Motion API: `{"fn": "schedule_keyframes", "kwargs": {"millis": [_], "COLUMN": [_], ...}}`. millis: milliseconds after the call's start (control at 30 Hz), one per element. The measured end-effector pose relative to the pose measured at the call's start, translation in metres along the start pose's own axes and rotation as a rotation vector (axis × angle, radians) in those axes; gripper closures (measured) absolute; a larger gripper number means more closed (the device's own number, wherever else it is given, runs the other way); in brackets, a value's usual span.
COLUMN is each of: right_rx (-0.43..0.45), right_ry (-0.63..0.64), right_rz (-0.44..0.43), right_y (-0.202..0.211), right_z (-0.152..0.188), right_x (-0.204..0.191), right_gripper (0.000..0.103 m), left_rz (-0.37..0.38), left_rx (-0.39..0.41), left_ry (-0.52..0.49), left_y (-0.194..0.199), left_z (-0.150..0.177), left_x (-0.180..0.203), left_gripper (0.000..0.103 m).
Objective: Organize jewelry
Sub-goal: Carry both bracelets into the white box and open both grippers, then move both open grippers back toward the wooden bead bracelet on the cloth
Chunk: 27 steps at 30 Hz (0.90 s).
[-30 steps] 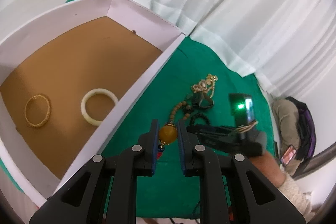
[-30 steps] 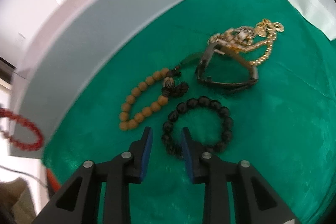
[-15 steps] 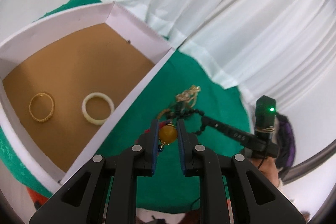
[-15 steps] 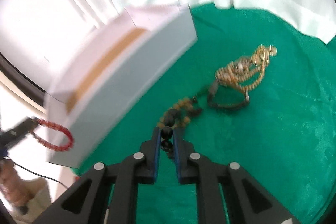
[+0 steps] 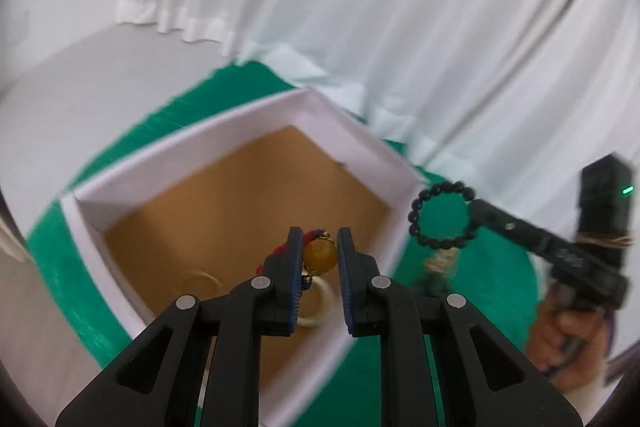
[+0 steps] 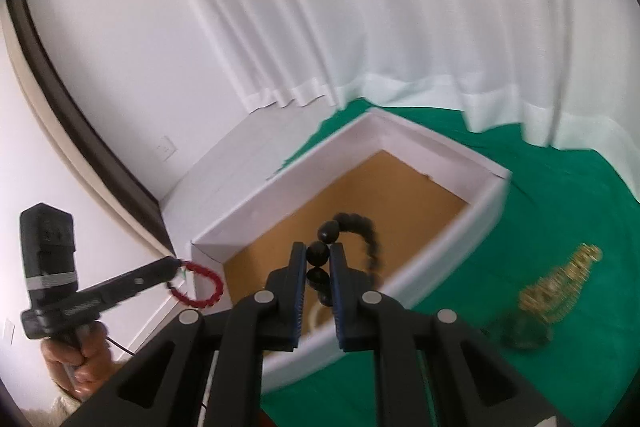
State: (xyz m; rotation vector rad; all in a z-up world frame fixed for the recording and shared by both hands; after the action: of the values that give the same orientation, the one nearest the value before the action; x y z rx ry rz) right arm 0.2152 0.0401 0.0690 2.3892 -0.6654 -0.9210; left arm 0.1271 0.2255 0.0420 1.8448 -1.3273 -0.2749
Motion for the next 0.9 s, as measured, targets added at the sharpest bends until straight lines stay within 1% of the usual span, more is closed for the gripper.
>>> {"fn": "schedule_keyframes", "kwargs": {"millis": [33,133,200,300,367,500,533,567,600,633,667,800,833,867,900], "right_rx": [-0.01,-0.047,-0.084,-0.144,-0.164,-0.169,-0.169,-0.166,-0.16,-0.146,-0.129,-0.107,-0.099,-0.088,-0.08], "right_ry": [0.018,0.06,0.07,0.108,0.12,0.128,0.125,0.12,0.113,0.104,0.101,0.109,0.103,0.094,0.088], "right_rz": [-0.006,0.001,0.01,0.049,0.067,0.088,0.092,0.095,0.099,0.104,0.11,0.15,0.161,0.177,0.19], "right_y": [-0.012,-0.05,-0.079,-0.118,-0.137,-0.148,-0.149,-0.147,-0.144,-0.138,-0.132,-0.107,-0.098,-0.089,-0.083], "right_z": [-0.004,-0.009,-0.005,0.006,0.015,0.026,0.028,0.029,0.028,0.029,0.028,0.03,0.032,0.035,0.036], "right_x": [-0.006,-0.012,-0.013,-0.015,-0.013,-0.013,-0.013,-0.012,-0.011,-0.009,-0.009,-0.003,0.0,0.005,0.008], "right_gripper": [0.091,0.091,0.091,0.091,0.09,0.089,0.087,0.076,0.065,0.047,0.043,0.042,0.04,0.033,0.03], "left_rz": [-0.032,-0.095,-0.127,-0.169,-0.194,-0.225,-0.235,-0.242,-0.249,-0.256,-0.266,-0.266,-0.26,-0.255,-0.249], "left_rx": [-0.006,-0.034,-0.051,-0.087,-0.106,-0.124,-0.121,-0.119,-0.111,-0.096,-0.065,-0.03,-0.02,-0.003,0.011], "left_ry": [0.003,0.011,0.009,0.01,0.001,-0.028,-0.035,-0.04,-0.044,-0.044,-0.043,-0.052,-0.055,-0.063,-0.074], "left_y": [-0.011,-0.04,-0.053,-0.075,-0.087,-0.097,-0.098,-0.098,-0.096,-0.094,-0.087,-0.075,-0.069,-0.062,-0.055], "left_z": [-0.003,-0.001,0.003,0.012,0.017,0.025,0.027,0.027,0.029,0.029,0.029,0.032,0.034,0.037,0.041], "left_x": [-0.008,-0.023,-0.031,-0.042,-0.047,-0.052,-0.053,-0.054,-0.054,-0.054,-0.054,-0.046,-0.042,-0.035,-0.028], "left_gripper": [0.088,0.088,0.088,0.088,0.088,0.086,0.077,0.056,0.044,0.024,0.017,0.014,0.014,0.013,0.012]}}
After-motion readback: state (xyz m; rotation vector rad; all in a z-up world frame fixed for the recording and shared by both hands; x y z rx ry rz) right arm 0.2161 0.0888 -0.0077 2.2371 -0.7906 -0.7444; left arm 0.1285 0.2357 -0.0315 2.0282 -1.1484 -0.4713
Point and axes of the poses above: each gripper's, at about its wrist camera, not at the fingertips, and y roughly against the way its jaws point, x to its right, z to its underside, the point moved 5 cm from there along -y, roughly the way its jaws point, and after that the axes turned 8 degrees about -z, right-handed, at the moved point
